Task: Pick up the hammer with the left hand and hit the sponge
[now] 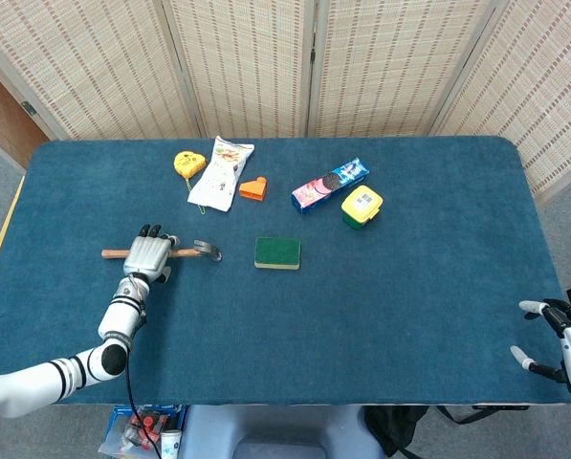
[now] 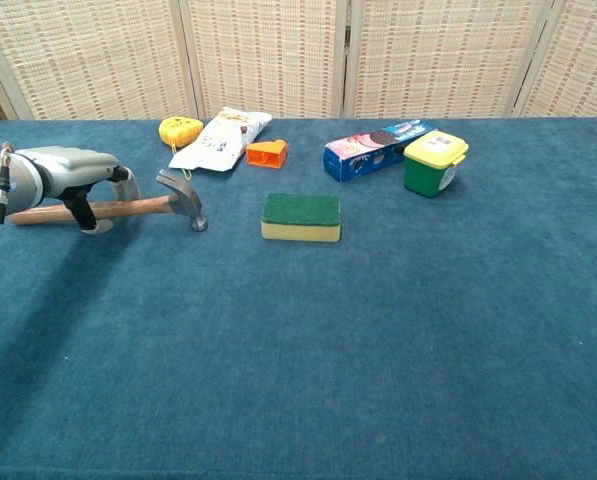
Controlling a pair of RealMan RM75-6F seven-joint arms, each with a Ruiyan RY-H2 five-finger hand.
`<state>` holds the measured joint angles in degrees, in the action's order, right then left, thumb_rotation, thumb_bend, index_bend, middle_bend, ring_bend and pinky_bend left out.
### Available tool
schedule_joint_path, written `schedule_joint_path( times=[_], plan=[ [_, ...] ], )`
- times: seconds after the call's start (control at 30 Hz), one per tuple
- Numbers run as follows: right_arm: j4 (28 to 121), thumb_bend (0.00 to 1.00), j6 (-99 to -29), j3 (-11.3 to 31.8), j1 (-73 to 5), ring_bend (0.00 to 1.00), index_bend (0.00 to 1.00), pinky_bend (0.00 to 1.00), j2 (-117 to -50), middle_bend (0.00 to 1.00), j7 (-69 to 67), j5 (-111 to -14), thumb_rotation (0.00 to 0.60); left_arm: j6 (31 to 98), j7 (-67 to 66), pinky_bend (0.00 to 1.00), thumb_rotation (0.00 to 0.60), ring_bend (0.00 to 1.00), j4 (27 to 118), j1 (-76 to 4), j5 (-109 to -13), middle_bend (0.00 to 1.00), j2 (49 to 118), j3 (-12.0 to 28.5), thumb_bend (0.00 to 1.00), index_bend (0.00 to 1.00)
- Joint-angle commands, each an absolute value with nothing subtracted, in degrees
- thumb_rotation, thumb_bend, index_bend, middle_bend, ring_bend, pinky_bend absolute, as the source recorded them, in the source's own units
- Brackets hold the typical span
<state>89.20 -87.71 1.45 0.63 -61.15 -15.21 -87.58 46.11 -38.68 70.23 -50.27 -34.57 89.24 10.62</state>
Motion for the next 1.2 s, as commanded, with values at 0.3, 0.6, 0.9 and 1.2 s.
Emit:
schedule_joint_path(
  times=[0.3,0.6,0.9,1.2],
  plan=[
    [89.1,0.18,-87.5,1.5,0.7,0.2,0.3,0.2,-61.2,0.4,-15.3,-87.3,0.6,45.5,-37.3,0.0,0.6,0.11,67.3,-51.8,-34.4,0.34,91.2,10.1,0.41,0.29],
    [89.1,0.18,-87.5,1.6,0.9,0.2,0.3,0.2,-61.1,0.4,-15.2,-87.2,0.6,45.3,-37.3,0.0,0.6,0.15,65.3,-53.0,-33.7,0.39,92.5,9.9,0.41,0.32],
    [89.1,0.18,-87.3,1.6,1.0,0.2,0.3,0.2,-61.1,0.4,-15.1,-87.0,0.6,44.9,-37.8,0.0,0.6,0.18,64.0,-53.7,-32.8,0.44,93.0,9.5,0.43,0.37],
    [89.2,0.18,-87.2,1.7,1.0,0.2,0.3,0.2,-61.1,0.4,-15.0,-86.8,0.6,44.7,-37.0,0.0,0.6,0.24,62.9,-53.9,-33.6,0.51,93.5,9.2,0.49,0.43]
  ],
)
